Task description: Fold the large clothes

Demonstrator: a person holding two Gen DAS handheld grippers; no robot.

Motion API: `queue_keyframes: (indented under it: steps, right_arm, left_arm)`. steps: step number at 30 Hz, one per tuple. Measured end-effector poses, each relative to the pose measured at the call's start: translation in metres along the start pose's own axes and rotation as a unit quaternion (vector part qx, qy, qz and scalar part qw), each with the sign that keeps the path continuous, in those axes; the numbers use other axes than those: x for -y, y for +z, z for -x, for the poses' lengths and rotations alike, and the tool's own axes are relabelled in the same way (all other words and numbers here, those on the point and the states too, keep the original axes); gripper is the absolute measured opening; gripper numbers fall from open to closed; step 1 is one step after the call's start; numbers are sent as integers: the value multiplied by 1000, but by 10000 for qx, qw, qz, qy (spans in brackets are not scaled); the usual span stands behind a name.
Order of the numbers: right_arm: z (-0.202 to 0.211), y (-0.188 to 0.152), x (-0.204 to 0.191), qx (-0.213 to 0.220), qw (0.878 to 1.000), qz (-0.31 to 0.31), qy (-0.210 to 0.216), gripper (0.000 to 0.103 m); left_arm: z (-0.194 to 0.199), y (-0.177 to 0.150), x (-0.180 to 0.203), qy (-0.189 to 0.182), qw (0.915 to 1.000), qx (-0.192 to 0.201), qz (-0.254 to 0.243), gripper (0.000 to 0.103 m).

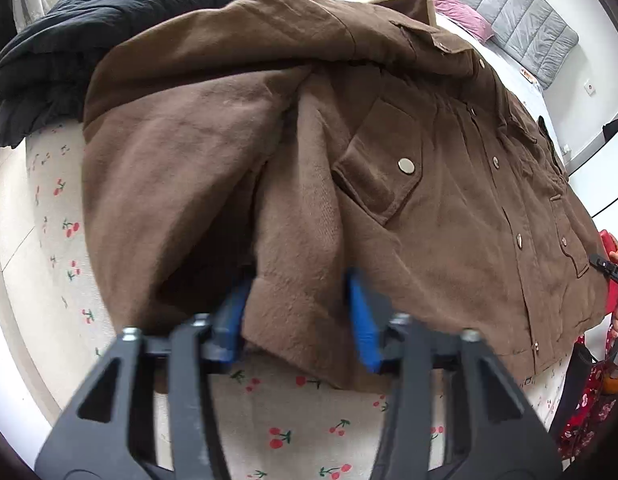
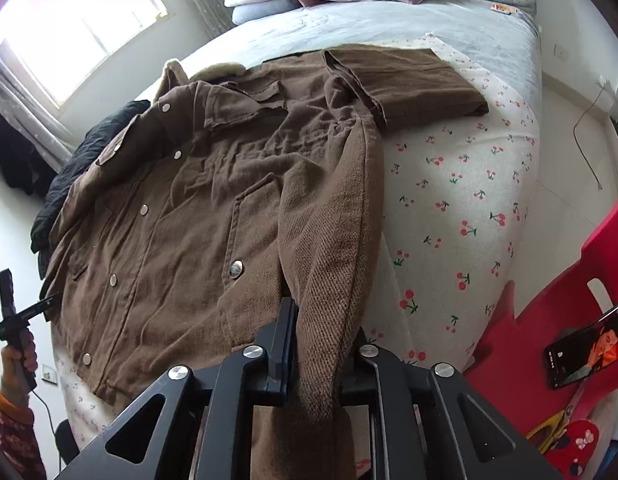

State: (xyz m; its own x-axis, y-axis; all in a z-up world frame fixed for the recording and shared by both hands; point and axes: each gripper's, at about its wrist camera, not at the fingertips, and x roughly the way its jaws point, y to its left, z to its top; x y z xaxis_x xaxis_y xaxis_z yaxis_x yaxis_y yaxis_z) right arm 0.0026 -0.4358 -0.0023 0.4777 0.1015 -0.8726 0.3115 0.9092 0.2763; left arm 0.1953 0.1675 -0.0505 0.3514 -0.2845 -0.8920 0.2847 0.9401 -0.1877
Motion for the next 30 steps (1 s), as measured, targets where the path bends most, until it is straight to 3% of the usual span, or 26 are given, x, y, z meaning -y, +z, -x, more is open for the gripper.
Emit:
queue_keyframes:
  steps: [2,4,5,6,7,9,10,13,15,17,18,20,22,23,24,26,28,30]
  right_arm:
    - [-14,-4,-1,-246,9996,-62,155,43]
    - [-33,-12,-3,-545,9983,-16,213,48]
    - [-39,-15,-6,-569,9982,64,180,37]
    - [-40,-16,-8,-529,9983,147,199,18]
    - [-37,-15,-10,-449,9985,217,227,13]
    - [-10,-5,-14,-39,9995,210,247,10]
    - [16,4,-16,369,9987,215,266,10]
    - [72,24,-17,1022,9944,142,229,9]
    - [93,32,-18,1190,9922,254,-257,10]
    - [96,33,-17,1070,9896,385,-881,10]
    - [90,32,-14,835,9896,440,-1089,13]
    - [69,28,-7,388,9881,402,-1433,21]
    - [45,23,-1,40,9883,349,-1482,28]
    - [38,21,0,-46,9872,346,-1557,35]
    - [34,20,-1,-79,9836,402,-1758,43]
    - [42,21,-6,87,9776,584,-2019,52]
    - [59,33,-6,350,9776,627,-1980,64]
    - [71,49,-10,591,9786,593,-1881,76]
  left_arm:
    - [6,-3,10,90,9999,115,-27,18]
    - [20,-8,16,50,9994,321,77,14]
    - [27,-11,16,-66,9989,423,202,14]
    - [37,-14,18,-190,9982,501,287,13]
    - [50,-17,21,-333,9970,618,338,13]
    - [78,-24,29,-543,9940,877,370,13]
    - [97,-29,34,-722,9915,1009,381,13]
    - [140,-48,54,-1174,9868,1049,365,13]
    - [158,-63,68,-1353,9859,947,257,13]
    - [164,-86,82,-1543,9861,609,60,13]
    - [159,-96,88,-1494,9880,393,-66,14]
    - [132,-118,100,-1047,9933,-225,-433,18]
    - [100,-134,100,-613,9926,-822,-652,30]
    - [94,-134,97,-496,9925,-935,-619,30]
    - [93,-132,93,-354,9933,-955,-541,33]
    - [104,-118,87,-134,9959,-751,-487,48]
    - [124,-96,86,229,9985,-203,-455,83]
    - [136,-78,89,532,9970,228,-512,85]
